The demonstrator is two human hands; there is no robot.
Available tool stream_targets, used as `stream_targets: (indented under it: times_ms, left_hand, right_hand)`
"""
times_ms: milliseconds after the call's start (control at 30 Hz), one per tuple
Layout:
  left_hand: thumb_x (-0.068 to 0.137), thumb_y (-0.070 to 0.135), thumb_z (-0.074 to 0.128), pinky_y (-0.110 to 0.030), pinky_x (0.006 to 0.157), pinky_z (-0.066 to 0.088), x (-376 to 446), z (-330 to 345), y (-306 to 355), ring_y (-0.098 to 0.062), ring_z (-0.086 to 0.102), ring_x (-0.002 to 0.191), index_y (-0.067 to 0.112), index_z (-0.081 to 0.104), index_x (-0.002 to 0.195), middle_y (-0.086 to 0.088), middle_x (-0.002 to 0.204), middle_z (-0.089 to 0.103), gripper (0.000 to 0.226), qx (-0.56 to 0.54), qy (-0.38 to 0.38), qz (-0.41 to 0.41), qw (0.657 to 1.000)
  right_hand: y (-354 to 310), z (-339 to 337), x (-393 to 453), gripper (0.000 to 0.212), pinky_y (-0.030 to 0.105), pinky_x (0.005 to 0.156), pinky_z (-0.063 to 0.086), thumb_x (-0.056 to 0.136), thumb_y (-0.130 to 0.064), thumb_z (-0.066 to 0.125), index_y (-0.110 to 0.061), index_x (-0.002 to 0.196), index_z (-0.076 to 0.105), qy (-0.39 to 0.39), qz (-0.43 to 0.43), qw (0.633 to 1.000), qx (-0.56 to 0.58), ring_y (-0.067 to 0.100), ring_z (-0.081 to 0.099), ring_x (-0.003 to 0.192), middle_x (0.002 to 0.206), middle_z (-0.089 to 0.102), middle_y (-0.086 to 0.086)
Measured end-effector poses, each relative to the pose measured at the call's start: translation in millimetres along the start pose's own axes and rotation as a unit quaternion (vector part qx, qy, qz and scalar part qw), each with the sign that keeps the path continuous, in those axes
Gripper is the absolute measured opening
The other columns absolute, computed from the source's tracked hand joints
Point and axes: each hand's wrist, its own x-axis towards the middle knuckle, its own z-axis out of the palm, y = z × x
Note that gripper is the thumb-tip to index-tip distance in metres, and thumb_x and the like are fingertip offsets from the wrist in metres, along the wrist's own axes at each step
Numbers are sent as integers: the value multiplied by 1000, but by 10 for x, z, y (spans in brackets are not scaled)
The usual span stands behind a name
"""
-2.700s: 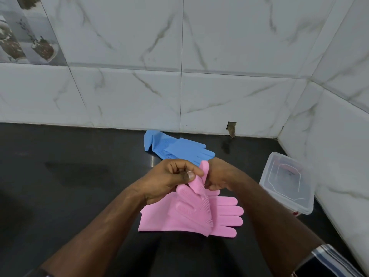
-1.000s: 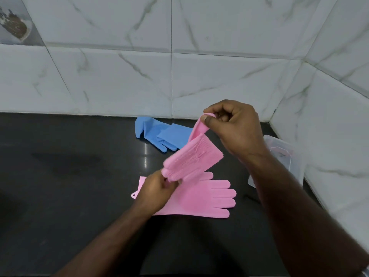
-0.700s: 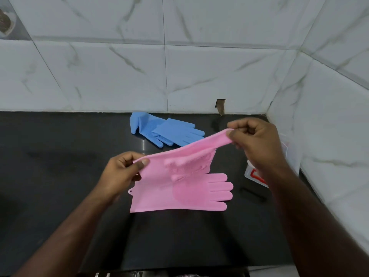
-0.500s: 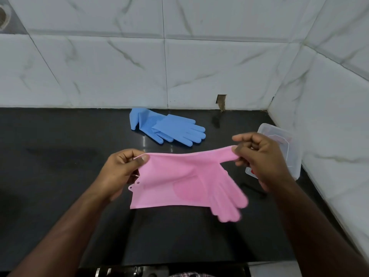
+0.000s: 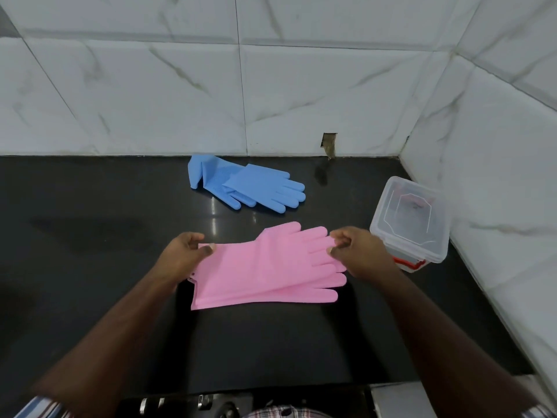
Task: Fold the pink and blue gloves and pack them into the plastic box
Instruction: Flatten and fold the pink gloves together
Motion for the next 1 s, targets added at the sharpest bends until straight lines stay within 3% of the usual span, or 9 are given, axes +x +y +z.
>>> stream_targets:
  times_ms: [100,267,333,400,567,700,767,900,1000]
  left_hand:
    - [89,21,75,-23,69,47,-53,45,-154,-7,60,93,16,56,134,2,118,60,49,-20,28,17,999]
    - [85,12,77,-42,91,54,-116,83,-338,-20,63,103,17,57,133,6,110,62,52,-50,94,10,994]
    - [85,8,76,-42,87,56,-103,66,-367,-21,66,98,17,61,128,7,102,64,46,-62,104,1,993]
    - [86,3,74,-33,73,55,-70,47,-365,-19,67,89,15,64,123,4,97,65,40,-78,118,0,990]
    - [88,-5,68,-26,70,52,-10,47,-268,-11,62,77,13,66,119,1,90,64,36,-172,127,25,977]
    - [89,-3,67,-28,79,52,25,75,-191,-11,63,87,19,66,117,0,97,66,35,-220,113,43,968]
    - [90,-3,67,-29,80,52,46,101,-187,-13,65,91,21,66,115,-1,101,68,34,-214,92,36,972]
    - [92,-6,63,-25,72,52,69,159,-278,-15,66,94,14,65,120,-3,108,69,34,-190,53,15,980]
    - [91,-6,64,-23,71,53,96,162,-338,-16,68,96,13,65,117,-4,105,70,33,-168,63,11,984]
  right_hand:
    - [114,145,-69,42,30,91,50,84,-24,75,-25,124,63,-21,-1,997,-72,8,59,100,124,65,-3]
    - [176,254,-142,36,32,102,40,81,-32,77,-35,115,68,-67,-93,981,-154,9,50,117,129,58,-9]
    - [151,267,-154,37,36,107,38,83,-34,75,-35,120,67,-89,-100,970,-201,13,47,123,134,55,-9]
    - [122,259,-165,30,33,105,40,89,-31,70,-33,119,68,-61,-120,966,-221,12,50,119,133,57,-8]
    - [0,188,-242,25,33,99,47,94,-22,62,-23,119,64,50,-160,969,-182,15,57,110,124,64,-3]
    - [-2,81,-434,24,38,89,51,84,-13,74,-17,107,70,117,-211,954,-176,23,64,100,111,71,4]
    - [101,53,-561,23,35,86,49,84,-17,74,-17,107,71,107,-228,954,-164,19,63,99,108,71,2]
    - [347,120,-703,29,20,84,41,88,-43,64,-33,116,66,-19,-183,973,-142,-3,47,100,112,59,-20]
    - [421,133,-616,28,30,90,52,89,-38,66,-28,115,68,1,-118,989,-87,-1,54,95,109,63,-15]
